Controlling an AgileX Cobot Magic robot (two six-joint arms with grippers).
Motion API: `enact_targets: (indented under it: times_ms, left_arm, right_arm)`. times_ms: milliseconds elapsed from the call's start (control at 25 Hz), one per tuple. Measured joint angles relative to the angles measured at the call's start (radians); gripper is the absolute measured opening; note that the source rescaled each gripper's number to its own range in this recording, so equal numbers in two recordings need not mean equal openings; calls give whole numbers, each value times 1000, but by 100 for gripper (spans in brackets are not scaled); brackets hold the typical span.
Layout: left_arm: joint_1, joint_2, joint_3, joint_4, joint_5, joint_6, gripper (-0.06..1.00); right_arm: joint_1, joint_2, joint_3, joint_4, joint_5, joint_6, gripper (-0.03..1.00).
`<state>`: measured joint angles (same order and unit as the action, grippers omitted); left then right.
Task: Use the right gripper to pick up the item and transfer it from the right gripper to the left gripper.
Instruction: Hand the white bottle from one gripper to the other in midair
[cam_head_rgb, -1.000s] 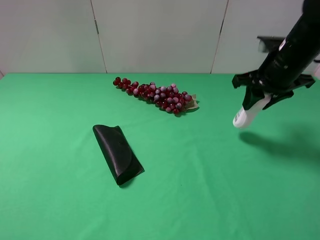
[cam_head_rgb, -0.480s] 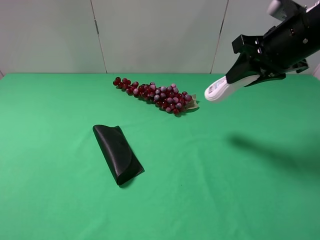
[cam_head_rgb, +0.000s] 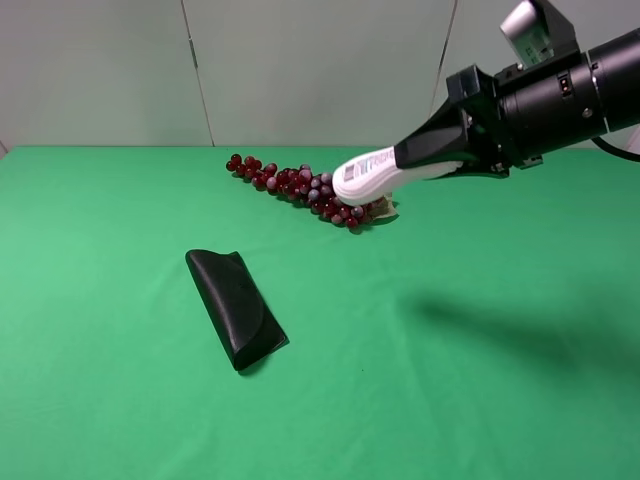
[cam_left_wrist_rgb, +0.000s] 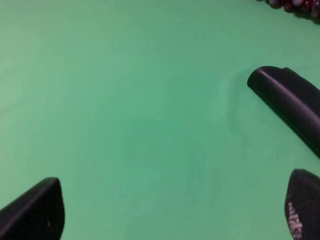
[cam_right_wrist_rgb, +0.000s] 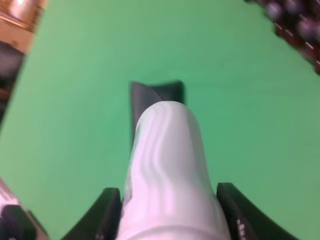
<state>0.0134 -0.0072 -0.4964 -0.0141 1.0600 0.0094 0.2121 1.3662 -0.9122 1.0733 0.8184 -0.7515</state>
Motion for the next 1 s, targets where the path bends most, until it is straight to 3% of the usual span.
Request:
enact_targets:
  times_ms: [360, 1000]
  left_arm:
    - [0, 0, 0, 2, 0, 0, 100]
    - [0, 0, 0, 2, 0, 0, 100]
  right_arm:
    - [0, 0, 2, 103, 35, -36, 2]
    - [0, -2, 3, 118, 50, -55, 2]
